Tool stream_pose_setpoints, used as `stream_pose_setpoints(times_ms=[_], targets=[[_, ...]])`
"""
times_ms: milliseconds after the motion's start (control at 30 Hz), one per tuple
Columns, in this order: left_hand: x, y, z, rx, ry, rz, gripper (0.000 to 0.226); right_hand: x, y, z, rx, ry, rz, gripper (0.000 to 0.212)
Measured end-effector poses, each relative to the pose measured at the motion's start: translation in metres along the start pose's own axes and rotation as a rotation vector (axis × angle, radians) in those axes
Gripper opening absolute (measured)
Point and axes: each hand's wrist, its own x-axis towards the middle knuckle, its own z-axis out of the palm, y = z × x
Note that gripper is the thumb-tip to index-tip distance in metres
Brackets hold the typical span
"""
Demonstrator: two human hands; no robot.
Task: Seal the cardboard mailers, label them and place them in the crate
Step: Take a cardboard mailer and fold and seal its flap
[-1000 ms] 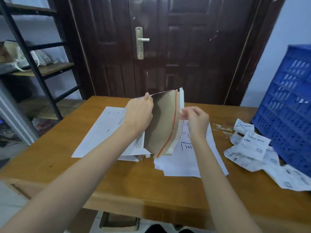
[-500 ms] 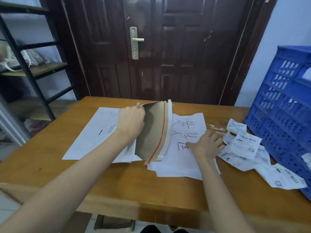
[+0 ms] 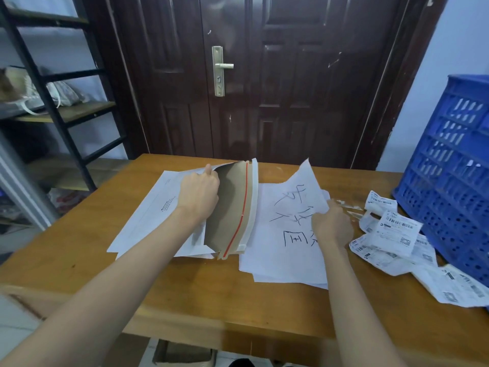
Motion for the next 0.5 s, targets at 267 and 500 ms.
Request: stream_pose_setpoints(times_ms=[267,500], targets=[[0.004,-0.015,0.018,0.046,-0.076,-0.048,0.040,0.015,-0.011,-0.028,0.424,-0.010,0.107,0.010],[0.001,-0.009,0.020,-0.001,-0.047,-0.074,0.029,0.017,-0.020,-0.031,0.378,-0.185,0.085,0.010]])
